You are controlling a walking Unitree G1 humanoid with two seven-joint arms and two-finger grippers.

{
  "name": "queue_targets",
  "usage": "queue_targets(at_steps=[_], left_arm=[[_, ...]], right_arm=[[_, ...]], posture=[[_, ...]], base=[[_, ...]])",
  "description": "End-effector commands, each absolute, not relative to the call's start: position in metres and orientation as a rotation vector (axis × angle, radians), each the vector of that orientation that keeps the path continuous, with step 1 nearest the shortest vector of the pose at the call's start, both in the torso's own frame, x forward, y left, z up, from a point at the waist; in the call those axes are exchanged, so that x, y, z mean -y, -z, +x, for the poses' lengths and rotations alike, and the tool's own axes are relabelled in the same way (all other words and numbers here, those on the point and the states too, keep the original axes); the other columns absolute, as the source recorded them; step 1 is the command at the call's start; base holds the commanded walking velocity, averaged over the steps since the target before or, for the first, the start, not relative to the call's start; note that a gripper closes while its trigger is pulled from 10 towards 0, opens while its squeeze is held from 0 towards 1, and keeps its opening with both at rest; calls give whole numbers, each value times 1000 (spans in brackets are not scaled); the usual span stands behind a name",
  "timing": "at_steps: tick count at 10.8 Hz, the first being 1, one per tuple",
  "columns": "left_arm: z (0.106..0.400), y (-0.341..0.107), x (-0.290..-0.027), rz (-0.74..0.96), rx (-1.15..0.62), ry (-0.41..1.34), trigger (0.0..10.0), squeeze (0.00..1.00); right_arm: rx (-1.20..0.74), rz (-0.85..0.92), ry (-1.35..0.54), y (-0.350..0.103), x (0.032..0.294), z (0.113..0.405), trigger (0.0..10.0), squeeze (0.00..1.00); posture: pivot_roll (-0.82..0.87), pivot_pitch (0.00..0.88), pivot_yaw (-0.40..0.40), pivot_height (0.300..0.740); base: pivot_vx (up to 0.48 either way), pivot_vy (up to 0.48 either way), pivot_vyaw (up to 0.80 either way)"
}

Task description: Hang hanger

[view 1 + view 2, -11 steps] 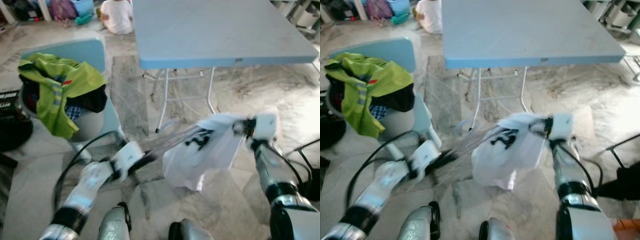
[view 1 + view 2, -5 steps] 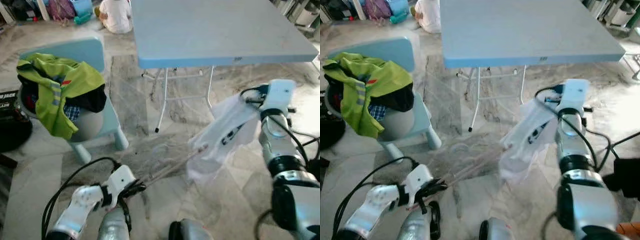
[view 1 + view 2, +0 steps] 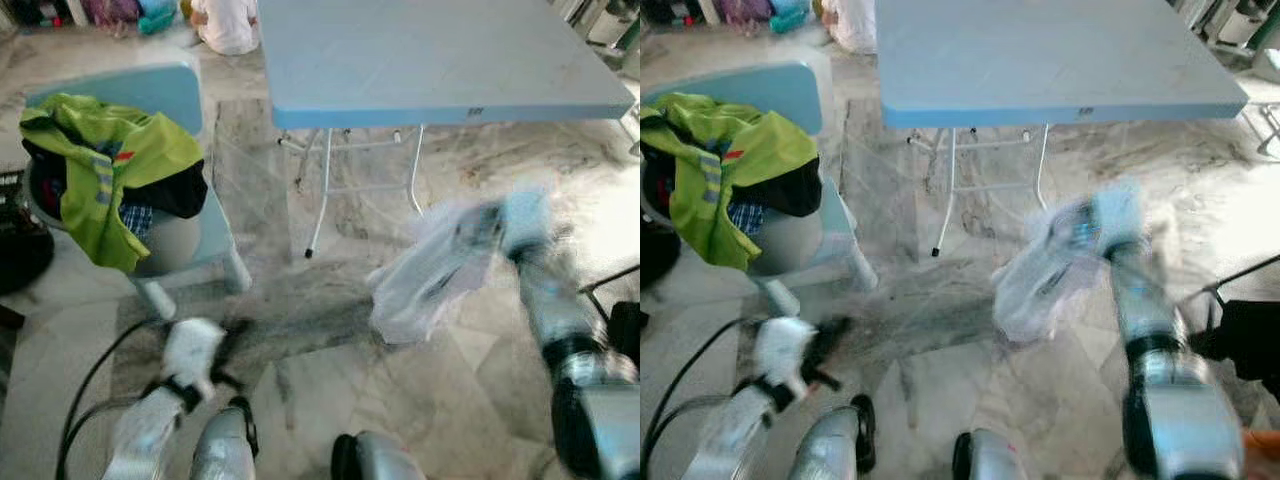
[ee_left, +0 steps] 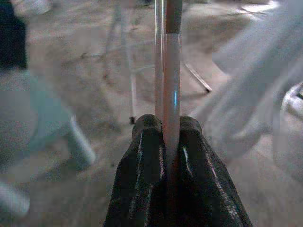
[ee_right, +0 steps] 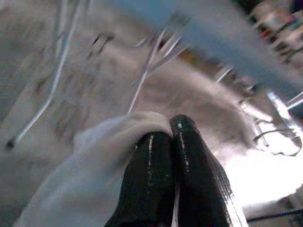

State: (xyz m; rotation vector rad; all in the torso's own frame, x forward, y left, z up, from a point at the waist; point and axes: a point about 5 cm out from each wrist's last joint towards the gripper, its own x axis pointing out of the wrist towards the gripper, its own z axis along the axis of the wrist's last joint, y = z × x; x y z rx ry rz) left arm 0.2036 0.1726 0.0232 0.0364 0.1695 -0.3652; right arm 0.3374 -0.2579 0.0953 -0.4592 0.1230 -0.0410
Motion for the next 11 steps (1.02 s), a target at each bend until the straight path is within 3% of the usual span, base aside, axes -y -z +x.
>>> queue_targets(at_steps=[1, 2, 4, 5, 6, 7, 8, 9, 10, 11], left_arm=[[201, -20, -175, -10, -196, 278, 9333, 0], [195, -21, -170, 53, -161, 213, 10000, 0], [209, -34, -174, 64, -79, 155, 10000, 0], [231, -57, -179, 48, 5, 87, 10000, 0], [243, -74, -176, 45, 66, 78, 10000, 0], [251, -84, -165, 54, 96, 119, 10000, 0], [254, -86, -159, 93, 109, 173, 10000, 0], [256, -89, -161, 78, 112, 178, 10000, 0], [258, -91, -161, 68, 108, 193, 10000, 0], [261, -95, -162, 74, 116, 208, 10000, 0]], right_arm=[[-103, -483, 22, -92, 256, 332, 0, 0], [-137, -422, 44, -67, 250, 314, 0, 0], [-64, -368, 178, -75, 262, 309, 0, 0], [28, -286, 328, -91, 275, 308, 0, 0], [76, -261, 350, -98, 273, 310, 0, 0], [88, -218, 318, -98, 263, 313, 2863, 0], [98, -171, 297, -96, 250, 313, 6980, 0], [102, -164, 303, -94, 245, 311, 9020, 0], [95, -141, 306, -90, 242, 307, 10000, 0], [82, -109, 300, -84, 238, 301, 10000, 0]], posture=[[87, 190, -90, 740], [91, 166, -92, 740], [104, 133, -100, 740], [91, 105, -99, 740], [83, 96, -87, 740], [84, 88, -79, 740], [83, 83, -51, 740], [78, 90, -26, 740], [73, 94, -21, 740], [67, 96, -22, 740]], base=[[0, 0, 0], [0, 0, 0], [0, 0, 0], [0, 0, 0], [0, 0, 0], [0, 0, 0], [0, 0, 0], [337, 0, 0], [390, 0, 0], [428, 0, 0]])
